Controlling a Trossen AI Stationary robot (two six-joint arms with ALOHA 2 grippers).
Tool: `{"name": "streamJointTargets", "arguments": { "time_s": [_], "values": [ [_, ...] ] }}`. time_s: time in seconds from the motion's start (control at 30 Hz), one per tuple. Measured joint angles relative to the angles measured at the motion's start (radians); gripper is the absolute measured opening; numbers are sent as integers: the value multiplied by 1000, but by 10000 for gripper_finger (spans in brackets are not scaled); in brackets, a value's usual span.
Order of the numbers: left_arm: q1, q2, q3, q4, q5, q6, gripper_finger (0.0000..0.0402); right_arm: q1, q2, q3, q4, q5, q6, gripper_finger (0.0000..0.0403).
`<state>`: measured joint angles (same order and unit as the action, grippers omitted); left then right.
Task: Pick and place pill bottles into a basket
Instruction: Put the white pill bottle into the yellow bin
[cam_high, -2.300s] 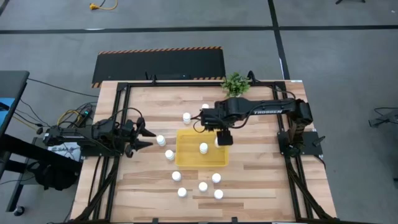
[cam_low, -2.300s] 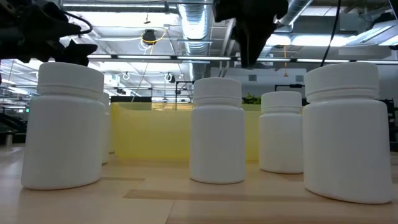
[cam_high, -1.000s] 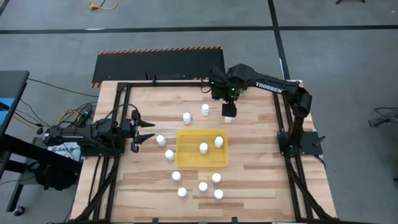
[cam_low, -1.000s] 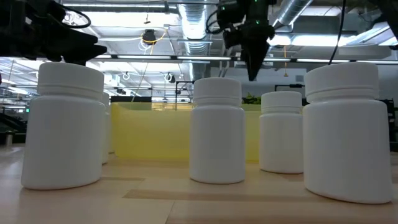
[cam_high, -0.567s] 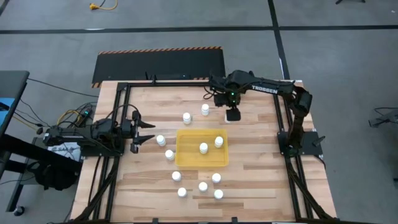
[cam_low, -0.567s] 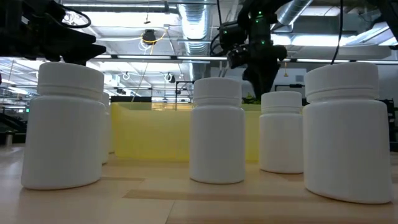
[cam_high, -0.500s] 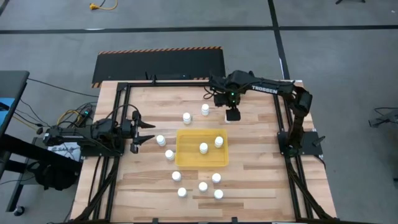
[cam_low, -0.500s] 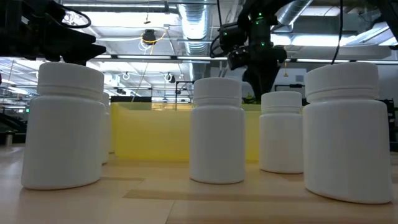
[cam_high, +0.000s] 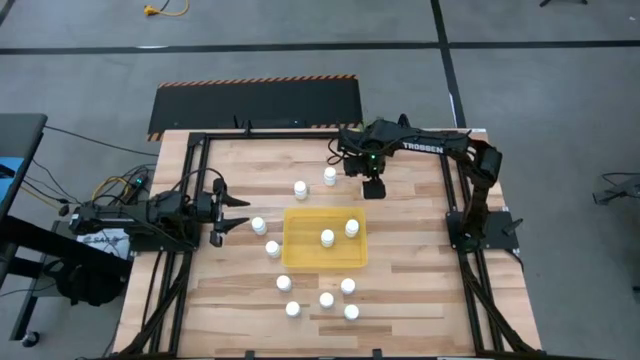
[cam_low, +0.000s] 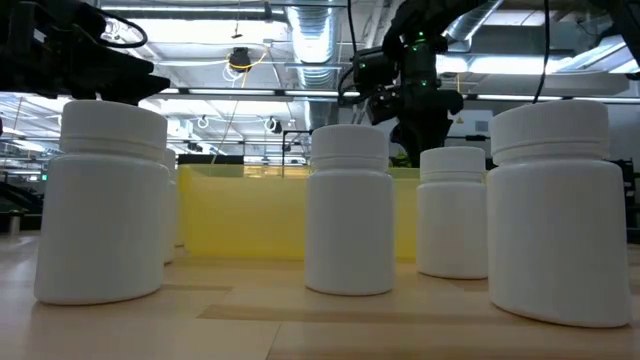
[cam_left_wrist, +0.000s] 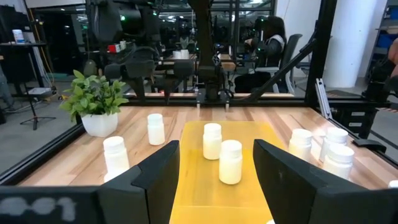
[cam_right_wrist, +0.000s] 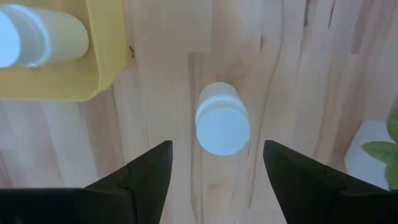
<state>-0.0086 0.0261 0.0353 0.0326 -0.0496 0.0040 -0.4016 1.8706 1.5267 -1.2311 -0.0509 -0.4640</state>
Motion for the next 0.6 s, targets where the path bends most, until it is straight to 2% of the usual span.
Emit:
{"name": "streamJointTargets", "arguments": {
  "time_s": [0.6],
  "values": [
    [0,0,0,0,1,-15,194,0,0,-94,114,11,20,245]
  ]
}}
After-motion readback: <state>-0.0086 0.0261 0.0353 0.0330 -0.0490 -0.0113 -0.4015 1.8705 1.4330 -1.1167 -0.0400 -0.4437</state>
